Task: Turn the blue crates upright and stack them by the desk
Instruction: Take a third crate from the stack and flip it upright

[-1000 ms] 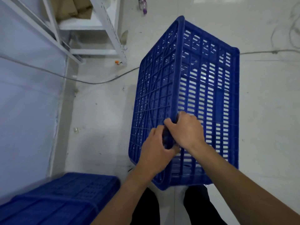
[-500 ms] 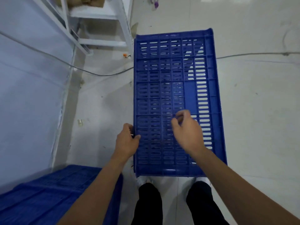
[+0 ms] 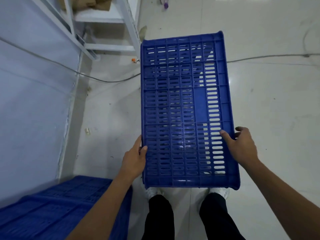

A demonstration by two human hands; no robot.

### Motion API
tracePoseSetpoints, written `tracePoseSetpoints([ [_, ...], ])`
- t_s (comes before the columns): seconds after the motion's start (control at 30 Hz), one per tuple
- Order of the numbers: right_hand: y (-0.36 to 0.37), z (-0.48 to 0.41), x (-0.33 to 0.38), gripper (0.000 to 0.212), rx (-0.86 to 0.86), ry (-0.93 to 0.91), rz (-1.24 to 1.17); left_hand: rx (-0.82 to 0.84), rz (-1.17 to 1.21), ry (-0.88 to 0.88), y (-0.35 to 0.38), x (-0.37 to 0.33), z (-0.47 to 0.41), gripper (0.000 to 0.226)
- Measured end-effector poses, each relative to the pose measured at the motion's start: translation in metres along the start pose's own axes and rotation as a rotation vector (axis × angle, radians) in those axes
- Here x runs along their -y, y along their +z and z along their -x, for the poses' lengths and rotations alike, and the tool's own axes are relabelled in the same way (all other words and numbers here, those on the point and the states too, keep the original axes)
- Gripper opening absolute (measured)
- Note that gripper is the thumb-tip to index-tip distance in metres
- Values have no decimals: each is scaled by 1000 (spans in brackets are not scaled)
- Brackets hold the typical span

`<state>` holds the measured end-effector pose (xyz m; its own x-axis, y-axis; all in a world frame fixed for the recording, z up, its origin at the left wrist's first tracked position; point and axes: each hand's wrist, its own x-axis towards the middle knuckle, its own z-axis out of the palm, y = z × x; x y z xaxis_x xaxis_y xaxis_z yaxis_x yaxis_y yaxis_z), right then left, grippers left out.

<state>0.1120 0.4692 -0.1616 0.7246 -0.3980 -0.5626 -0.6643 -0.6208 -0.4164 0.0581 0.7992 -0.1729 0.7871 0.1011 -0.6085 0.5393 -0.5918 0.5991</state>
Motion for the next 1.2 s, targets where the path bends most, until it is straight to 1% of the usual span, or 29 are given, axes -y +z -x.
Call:
tracePoseSetpoints([
  [0.07,2,-9,-2,66,205,112,-152,18,-9,-18,3,3,-1,53],
  [0.1,3,-14,-5,63,260,145,-221,18,-6,-28,4,4,-2,53],
  [0.17,4,-19,-8,55,305,172,-301,5,25,-48,7,4,-5,52],
  [0.23,6,-21,-11,52,315,174,-344,-17,70,-54,9,3,-4,50],
  [0.33,6,-22,-17,54,296,162,-363,-56,72,-31,15,-5,1,47],
  [0.43,1,-23,-26,53,261,143,-342,-51,79,-42,23,-15,4,45],
  [0.57,-24,-30,-47,68,246,149,-286,-9,28,-16,45,-33,9,47],
  [0.6,-32,-32,-53,69,239,157,-276,2,26,0,53,-38,11,47],
  [0.7,-60,-36,-69,61,181,156,-261,26,40,34,79,-53,12,48],
  [0.8,-81,-38,-84,60,113,154,-241,40,52,20,100,-64,10,52],
  [0.97,-108,-31,-84,50,74,114,-199,56,9,70,118,-82,5,49],
  [1.1,-108,-16,-71,47,63,57,-196,37,-19,9,113,-71,-5,51],
  [1.2,-98,-1,-55,43,106,33,-268,7,-49,-50,100,-59,-12,51],
])
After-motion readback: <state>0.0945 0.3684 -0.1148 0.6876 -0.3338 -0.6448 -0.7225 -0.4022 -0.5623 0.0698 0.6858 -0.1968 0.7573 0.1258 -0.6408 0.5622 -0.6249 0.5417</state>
